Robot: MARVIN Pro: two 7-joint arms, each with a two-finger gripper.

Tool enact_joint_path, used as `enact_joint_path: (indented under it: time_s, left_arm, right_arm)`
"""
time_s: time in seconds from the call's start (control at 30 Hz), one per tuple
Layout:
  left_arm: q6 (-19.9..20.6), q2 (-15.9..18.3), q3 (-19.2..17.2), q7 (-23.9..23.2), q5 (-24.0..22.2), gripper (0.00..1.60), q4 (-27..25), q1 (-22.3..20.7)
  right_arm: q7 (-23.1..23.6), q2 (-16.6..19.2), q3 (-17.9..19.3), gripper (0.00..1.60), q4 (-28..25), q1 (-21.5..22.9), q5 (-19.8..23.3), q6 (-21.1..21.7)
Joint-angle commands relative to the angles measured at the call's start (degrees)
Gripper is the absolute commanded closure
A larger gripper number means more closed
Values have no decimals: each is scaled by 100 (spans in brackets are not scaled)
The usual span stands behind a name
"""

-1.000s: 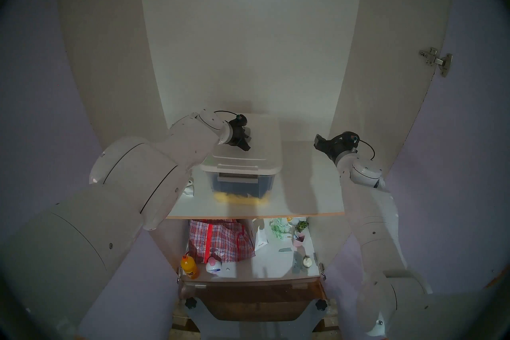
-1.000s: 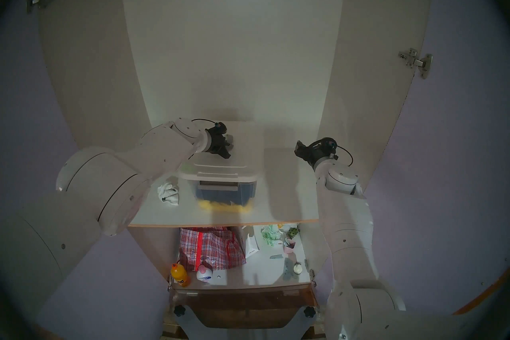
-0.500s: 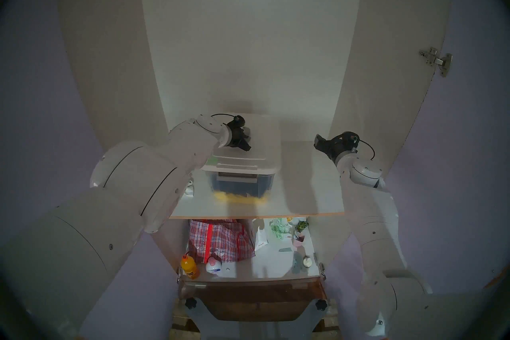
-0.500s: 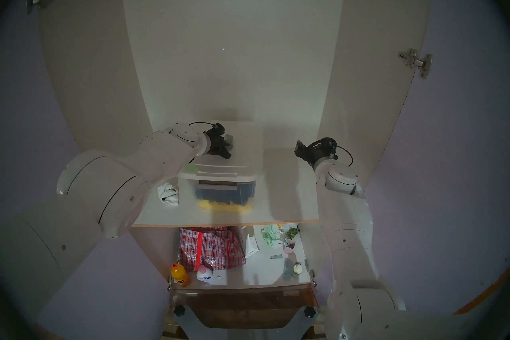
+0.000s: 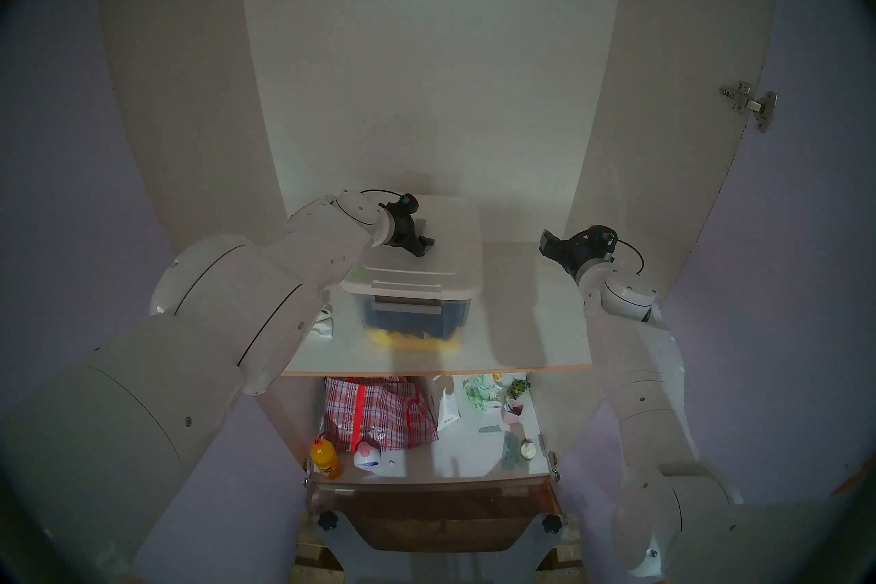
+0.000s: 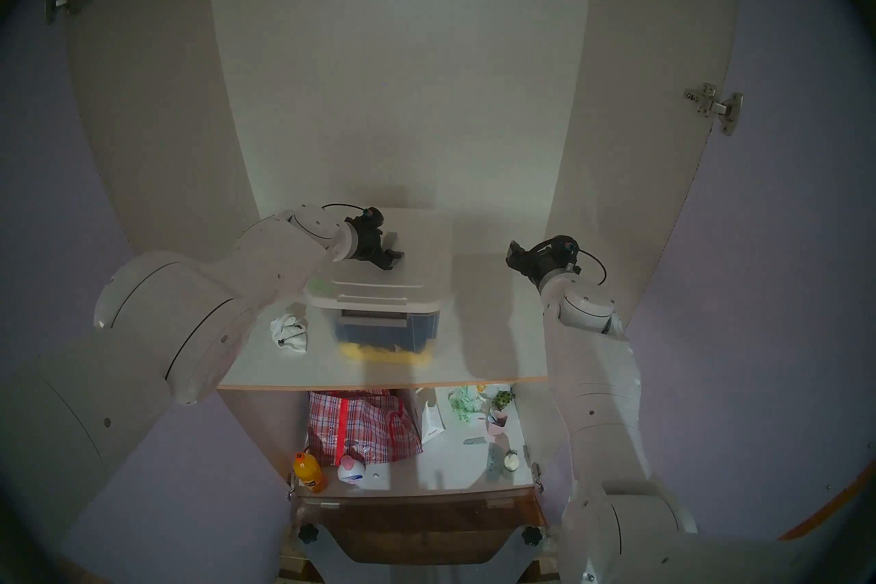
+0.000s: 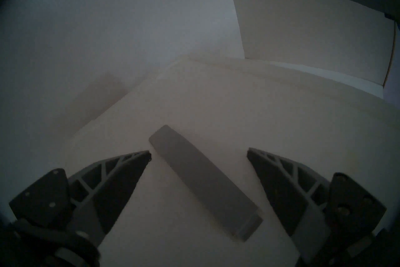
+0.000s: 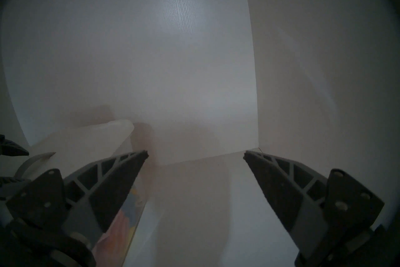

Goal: Take socks out of the storage bin, place them on top of the cabinet, and put the lid back on the bin

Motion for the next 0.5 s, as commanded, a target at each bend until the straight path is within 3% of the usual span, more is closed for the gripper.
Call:
enact_joint_path:
  time_s: [0.0,0.47]
  left_arm:
    - [-69,114,20,-110,30,0,-48,-207]
    - [-146,230,-141,-188,-52,0,-106,-422]
  right_arm:
    - [16,-1,-14,0,-158,149,9,-62]
    - [19,-3,-15,0,-181,145,9,-70]
